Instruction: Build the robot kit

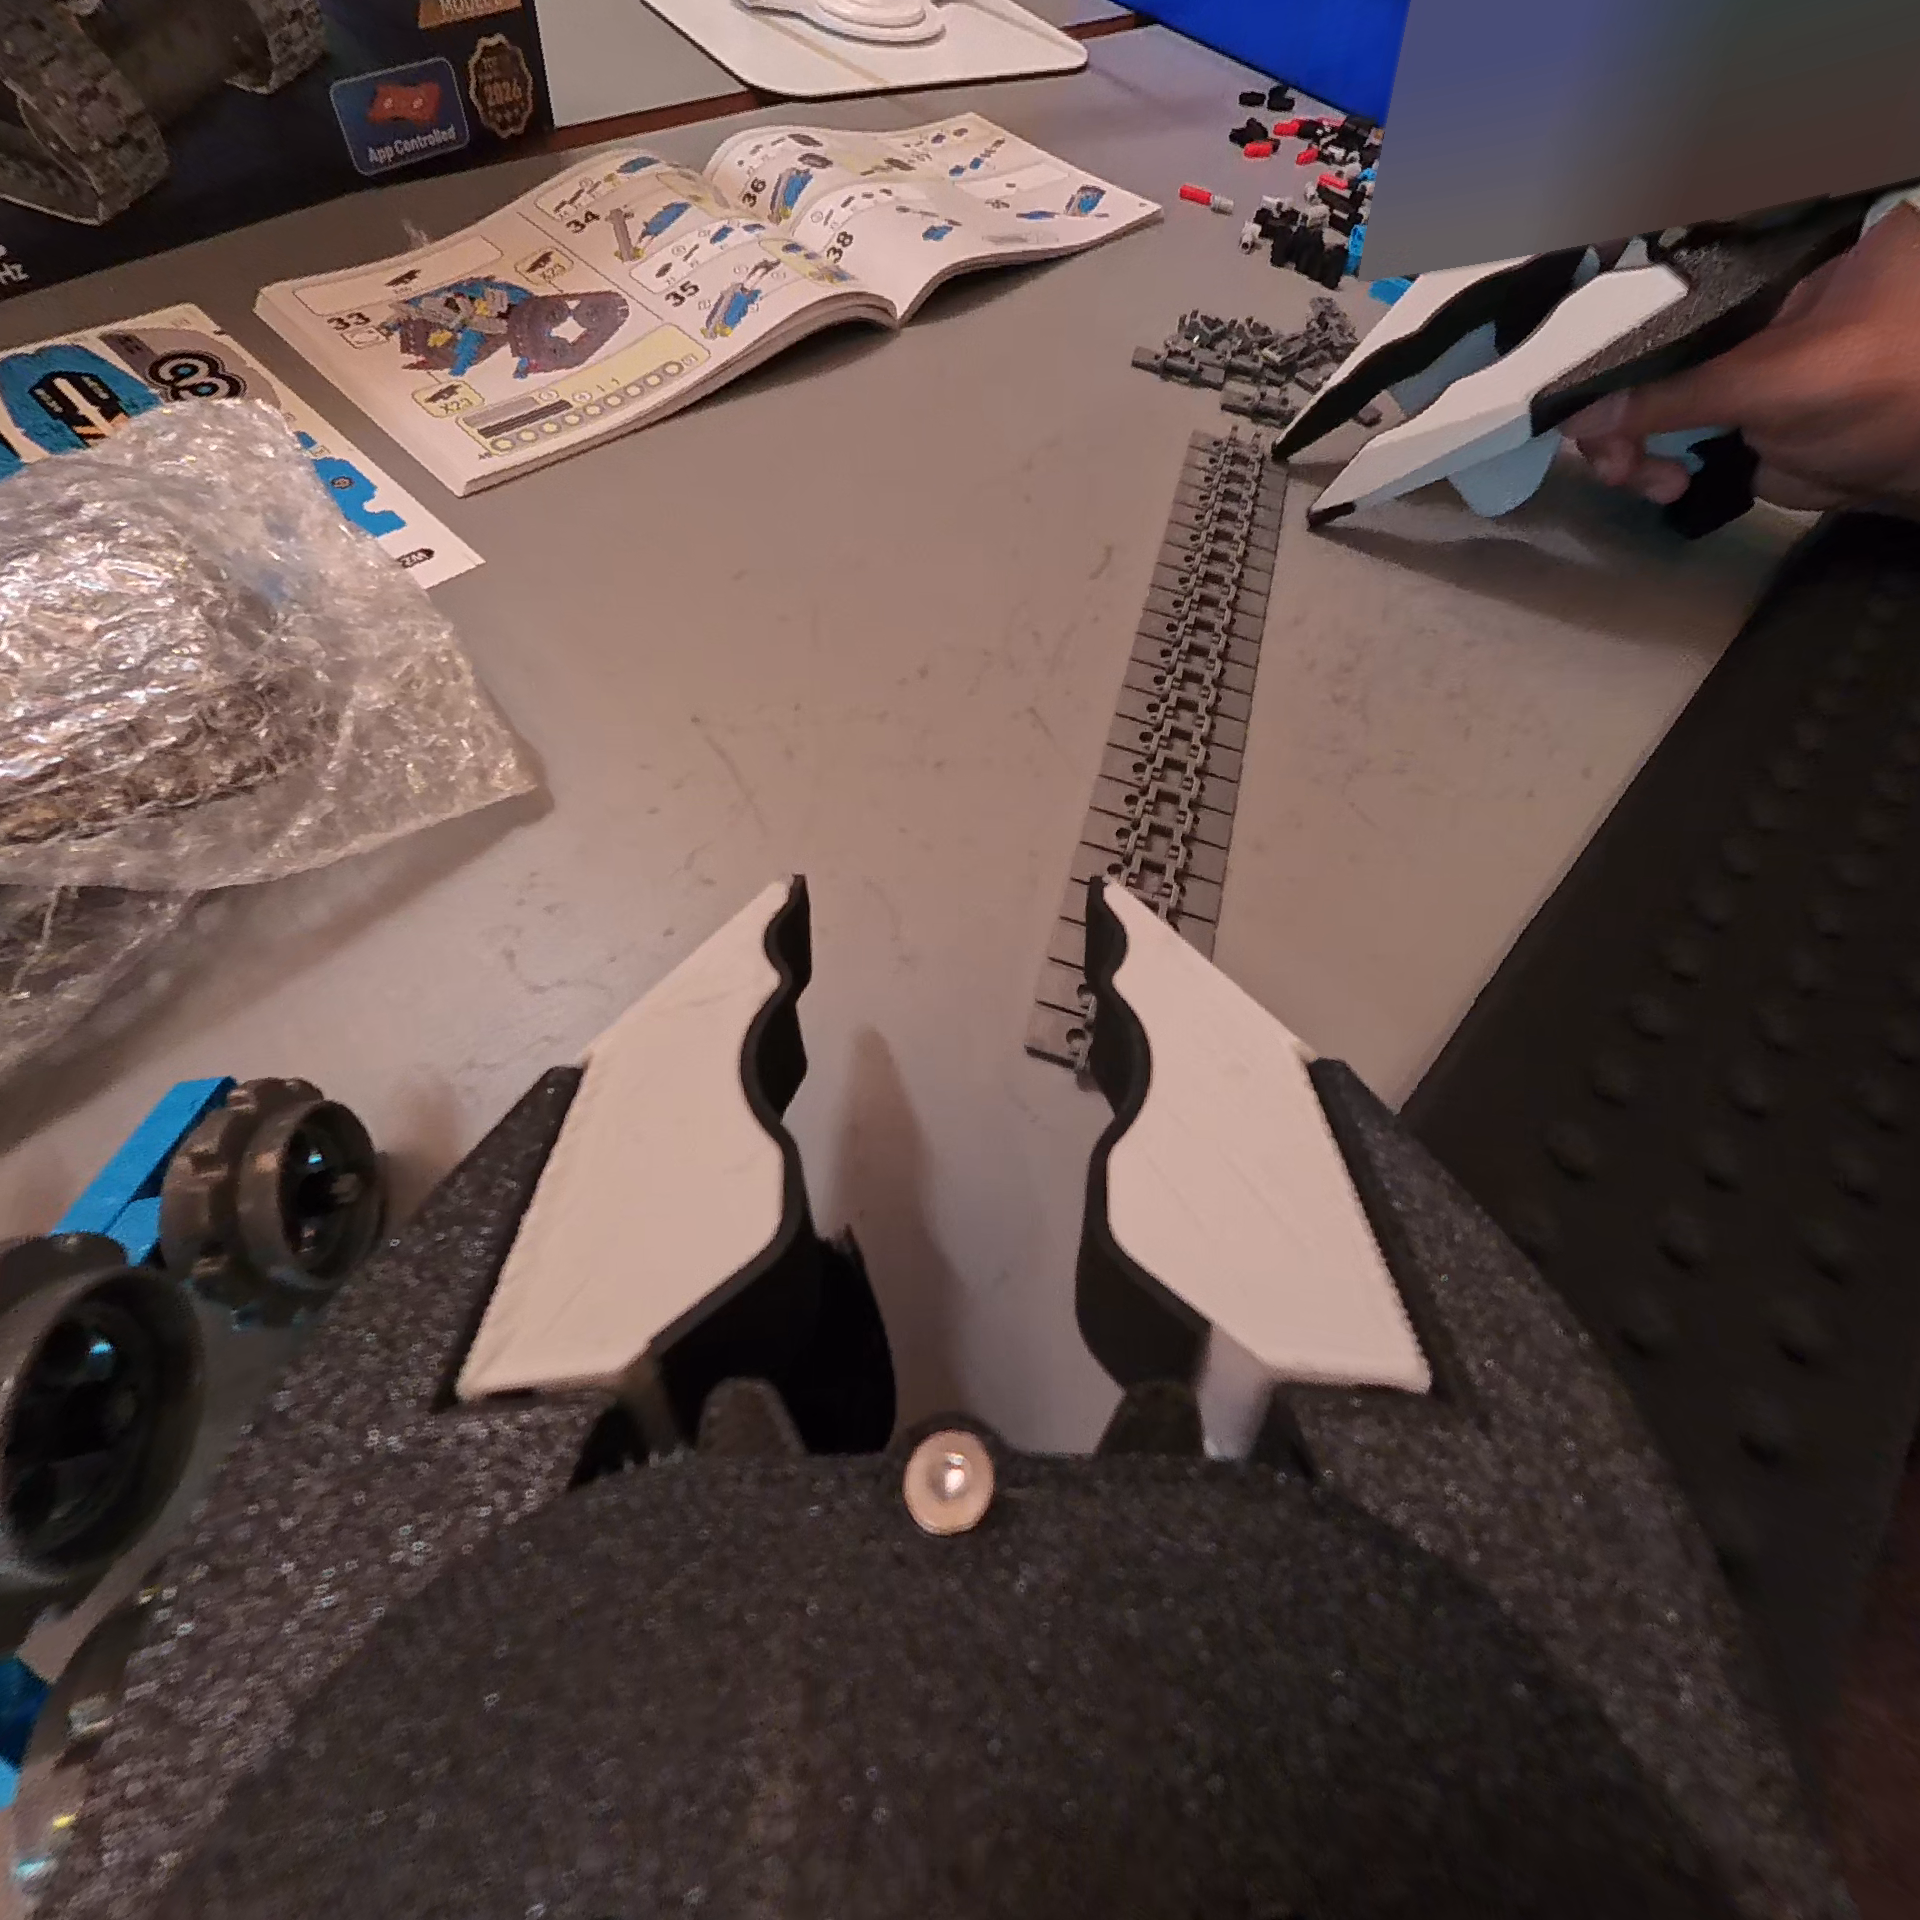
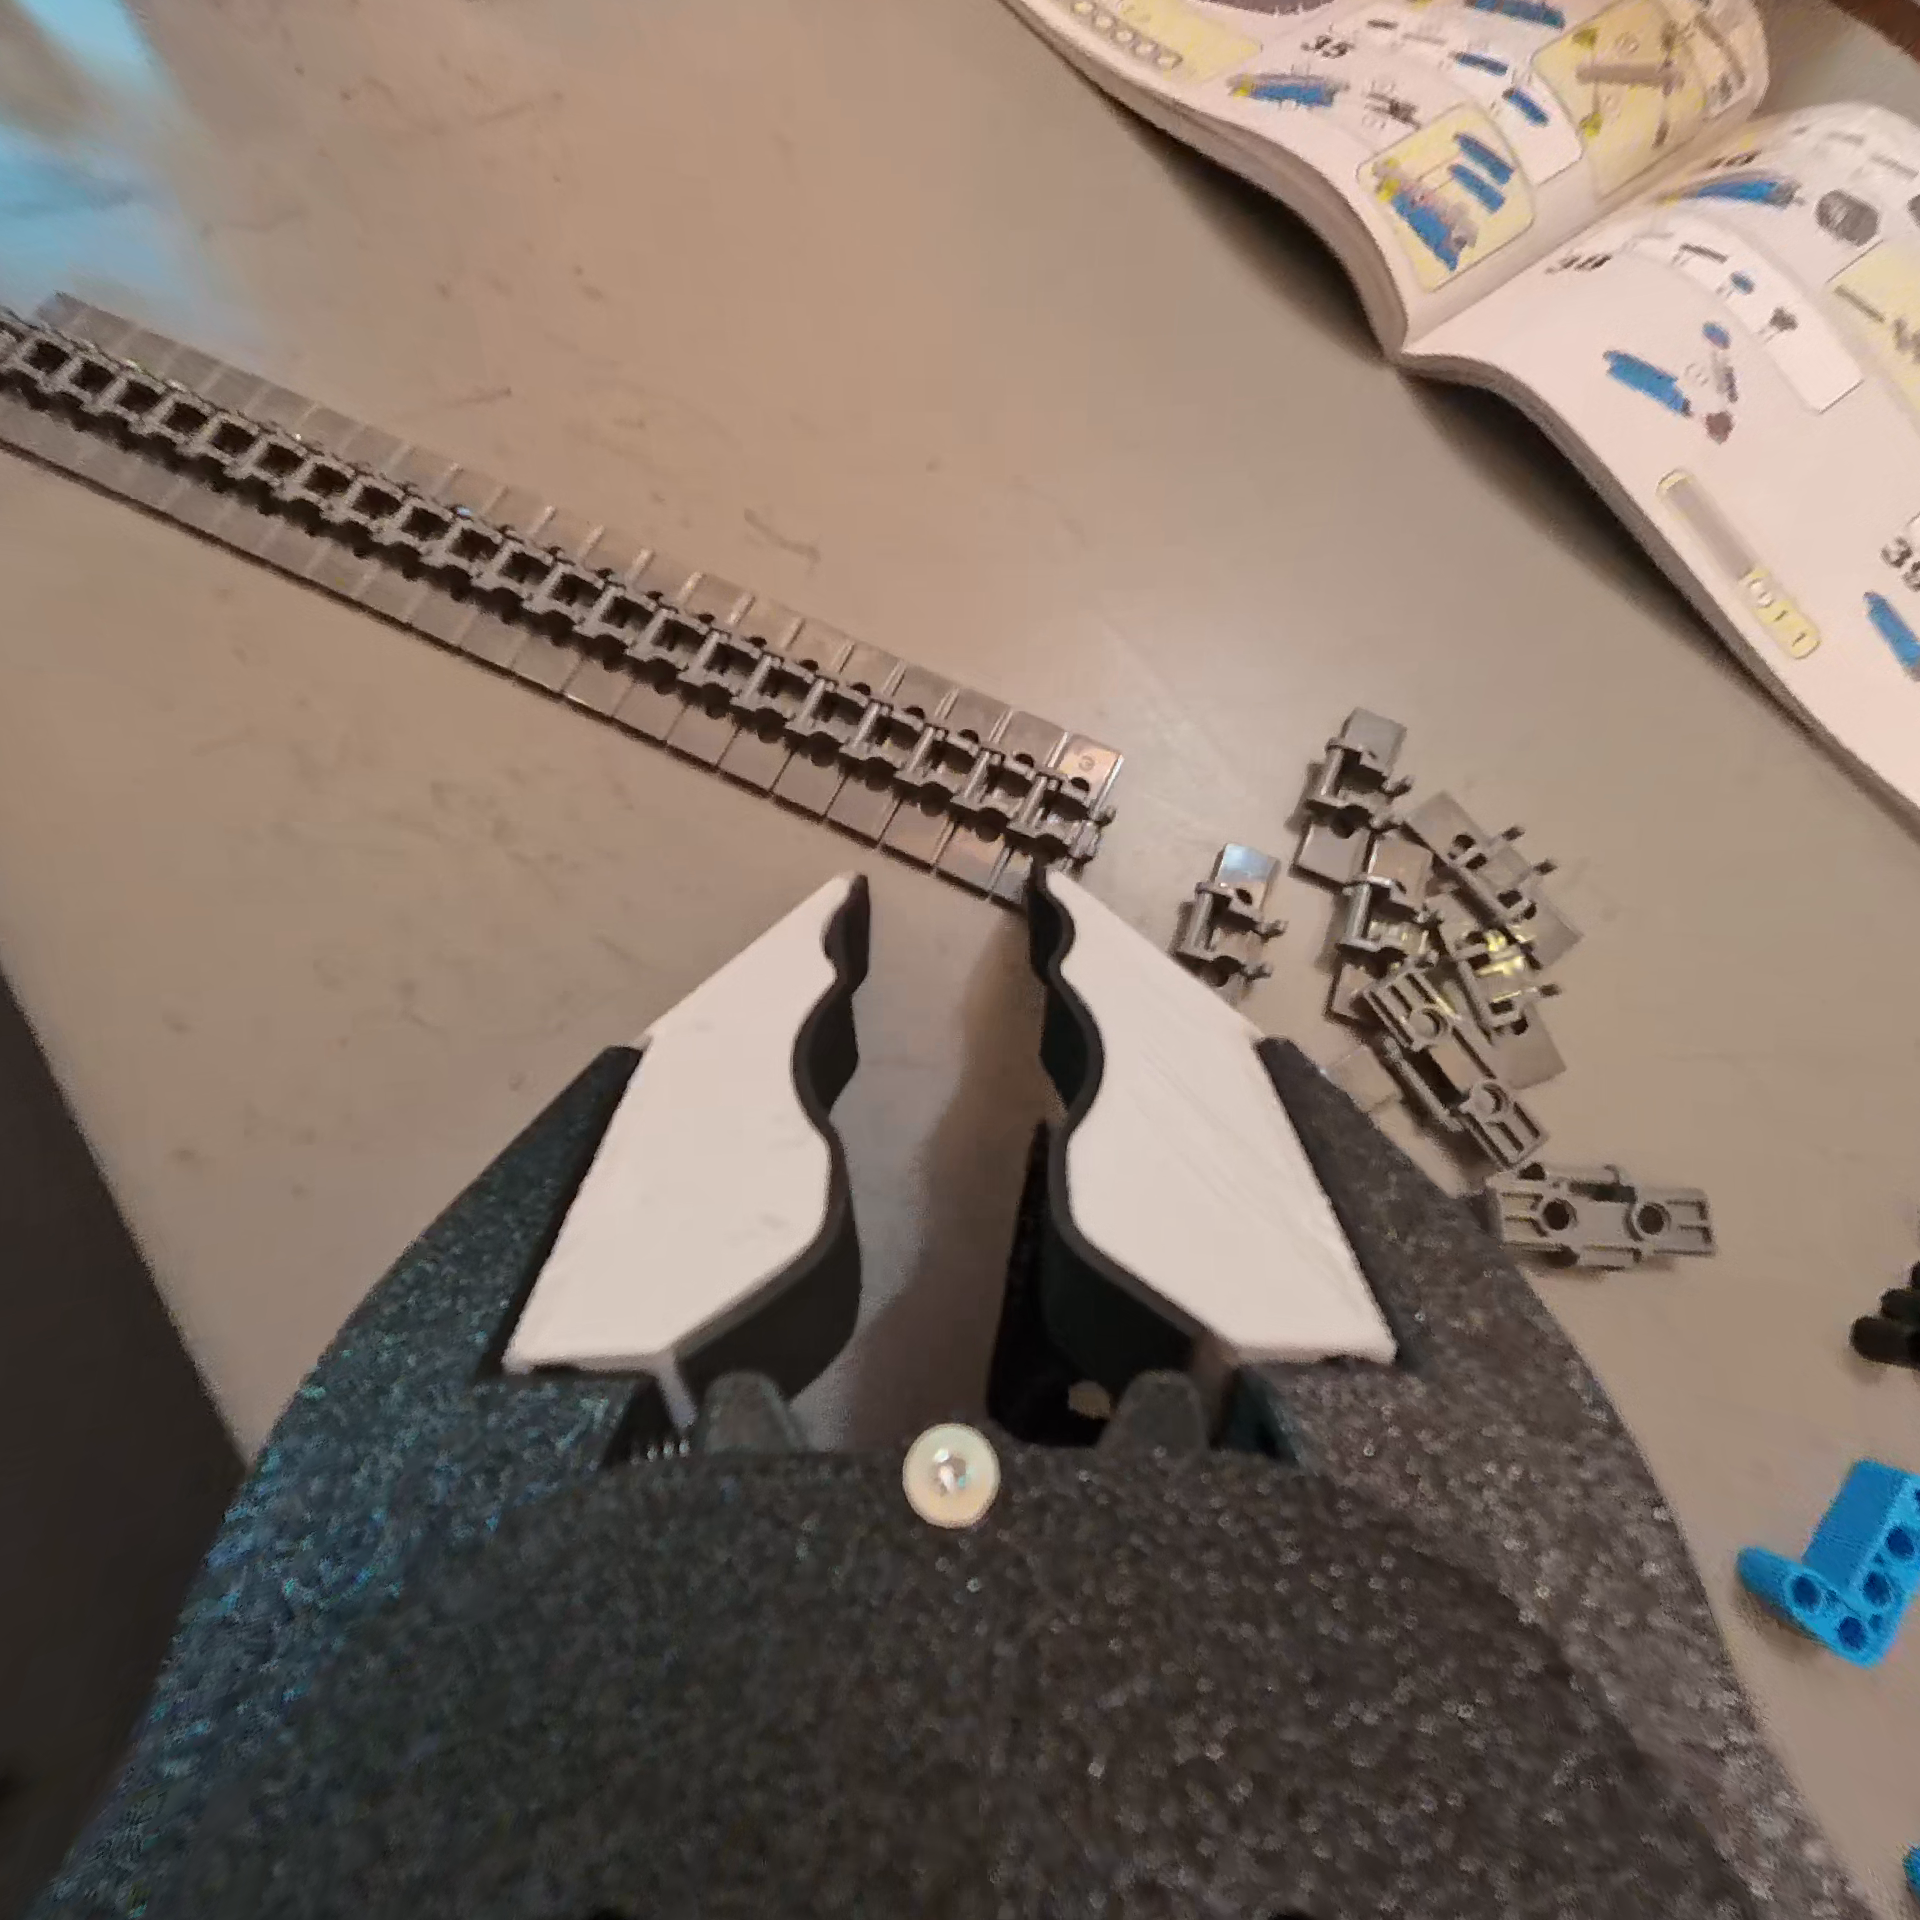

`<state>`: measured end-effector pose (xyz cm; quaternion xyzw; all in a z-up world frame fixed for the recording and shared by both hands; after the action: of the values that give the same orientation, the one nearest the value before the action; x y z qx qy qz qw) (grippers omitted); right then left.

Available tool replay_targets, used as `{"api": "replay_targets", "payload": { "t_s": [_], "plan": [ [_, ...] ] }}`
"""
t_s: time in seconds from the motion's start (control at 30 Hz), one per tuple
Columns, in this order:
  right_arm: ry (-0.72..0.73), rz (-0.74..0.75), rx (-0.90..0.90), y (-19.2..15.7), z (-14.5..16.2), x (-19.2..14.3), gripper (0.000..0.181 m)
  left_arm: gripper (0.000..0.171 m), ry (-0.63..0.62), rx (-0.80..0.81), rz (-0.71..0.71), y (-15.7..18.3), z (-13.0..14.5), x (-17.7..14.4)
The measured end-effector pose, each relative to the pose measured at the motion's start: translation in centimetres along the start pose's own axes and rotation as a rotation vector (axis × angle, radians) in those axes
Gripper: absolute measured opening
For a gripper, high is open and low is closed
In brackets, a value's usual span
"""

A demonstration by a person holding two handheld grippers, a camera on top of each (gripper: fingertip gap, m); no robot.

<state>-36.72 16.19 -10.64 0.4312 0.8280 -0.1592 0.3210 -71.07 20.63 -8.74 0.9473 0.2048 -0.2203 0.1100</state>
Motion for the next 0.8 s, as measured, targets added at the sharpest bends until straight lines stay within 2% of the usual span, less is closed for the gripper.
{"api": "replay_targets", "payload": {
  "t_s": [0.2,0.33,0.47,0.57,0.7,0.8],
  "plan": [
    [0.038,0.023,-0.019,2.0,-0.9,-0.9,0.025,0.053,-0.008,0.000,0.006,0.0,0.0,0.2],
    [-0.016,-0.147,-0.011,3.6,-1.4,0.2,0.031,0.053,-0.030,-0.009,0.017,-0.2,-0.1,0.7],
    [-0.025,-0.266,-0.276,3.9,-1.6,0.7,0.031,0.053,-0.051,-0.012,0.039,-0.2,-0.1,1.1],
    [-0.044,-0.368,-0.444,4.3,-2.8,0.2,0.025,0.053,-0.047,0.016,0.115,0.3,-0.2,1.0],
    [-0.125,-0.479,-0.513,5.3,-3.0,1.7,0.024,0.050,-0.033,0.073,0.256,1.7,-0.5,1.3],
    [-0.113,-0.572,-0.491,5.0,-2.8,2.2,0.019,0.048,0.051,0.105,0.385,3.4,-2.2,2.2]
  ]
}}
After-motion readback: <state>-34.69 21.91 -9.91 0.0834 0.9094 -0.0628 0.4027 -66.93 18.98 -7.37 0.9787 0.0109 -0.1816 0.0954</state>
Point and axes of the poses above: each gripper's, where its closed fingertips meet, x out along the fingers, z out of its underside, y = z × x across the jaws, the point moved 9 cm from there along -x, back along the fingers, and after that the axes turned 1 degree about y, right-handed, at the moved point
